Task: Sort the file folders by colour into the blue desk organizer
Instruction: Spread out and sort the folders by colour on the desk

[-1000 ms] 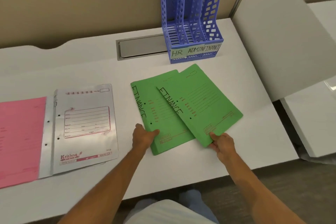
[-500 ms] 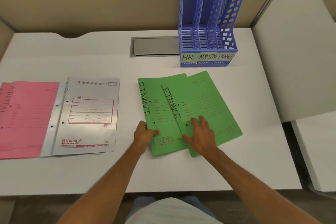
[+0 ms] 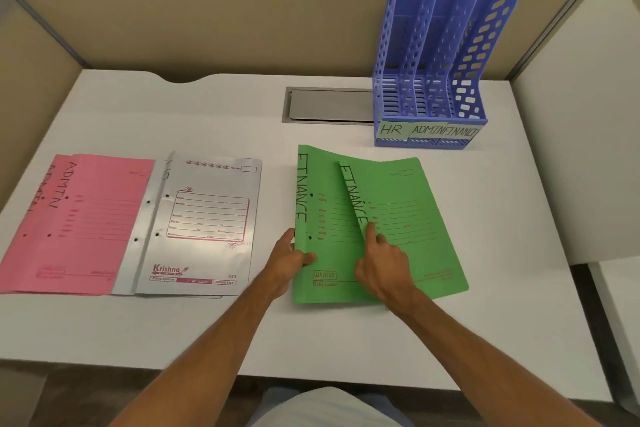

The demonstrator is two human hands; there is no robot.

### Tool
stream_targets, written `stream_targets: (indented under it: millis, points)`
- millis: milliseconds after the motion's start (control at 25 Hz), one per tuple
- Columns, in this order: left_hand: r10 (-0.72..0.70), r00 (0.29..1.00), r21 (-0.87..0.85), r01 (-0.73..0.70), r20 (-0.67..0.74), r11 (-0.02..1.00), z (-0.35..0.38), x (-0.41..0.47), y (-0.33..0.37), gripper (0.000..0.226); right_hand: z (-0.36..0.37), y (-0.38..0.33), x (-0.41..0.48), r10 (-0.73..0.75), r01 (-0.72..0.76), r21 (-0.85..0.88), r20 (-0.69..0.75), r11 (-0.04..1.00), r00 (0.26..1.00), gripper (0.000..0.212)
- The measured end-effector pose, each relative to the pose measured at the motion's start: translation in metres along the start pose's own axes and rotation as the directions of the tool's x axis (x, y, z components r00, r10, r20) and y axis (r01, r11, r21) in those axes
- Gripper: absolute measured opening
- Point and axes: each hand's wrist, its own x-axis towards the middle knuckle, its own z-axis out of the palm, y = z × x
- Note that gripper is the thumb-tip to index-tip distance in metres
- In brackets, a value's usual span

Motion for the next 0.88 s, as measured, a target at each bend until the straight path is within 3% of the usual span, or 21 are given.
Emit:
stream_targets:
  millis: [440, 560, 720, 880]
  points:
    - [-0.001, 0.963, 0.103, 0.030, -0.270, 0.994, -0.125, 0.001, -0.011, 0.045, 0.040, -0.161, 0.018, -0.184, 0.185, -0.017, 0.048, 0.983, 0.982, 0.069]
    - [0.052, 0.955, 0.302, 0.040, -0.292, 0.953, -0.153, 0.012, -0.017, 0.046, 0.056, -0.185, 0.023, -0.207, 0.213, -0.090, 0.071, 0.973, 0.976, 0.069]
    - [0.185, 0.937, 0.585, 0.026, -0.298, 0.811, -0.170, 0.027, -0.023, 0.053, 0.071, -0.203, 0.033, -0.175, 0.189, -0.168, 0.093, 0.967, 0.980, 0.066]
    - [0.241, 0.929, 0.699, 0.026, -0.281, 0.715, -0.173, 0.030, -0.032, 0.053, 0.083, -0.214, 0.038, -0.133, 0.151, -0.222, 0.095, 0.963, 0.987, 0.057]
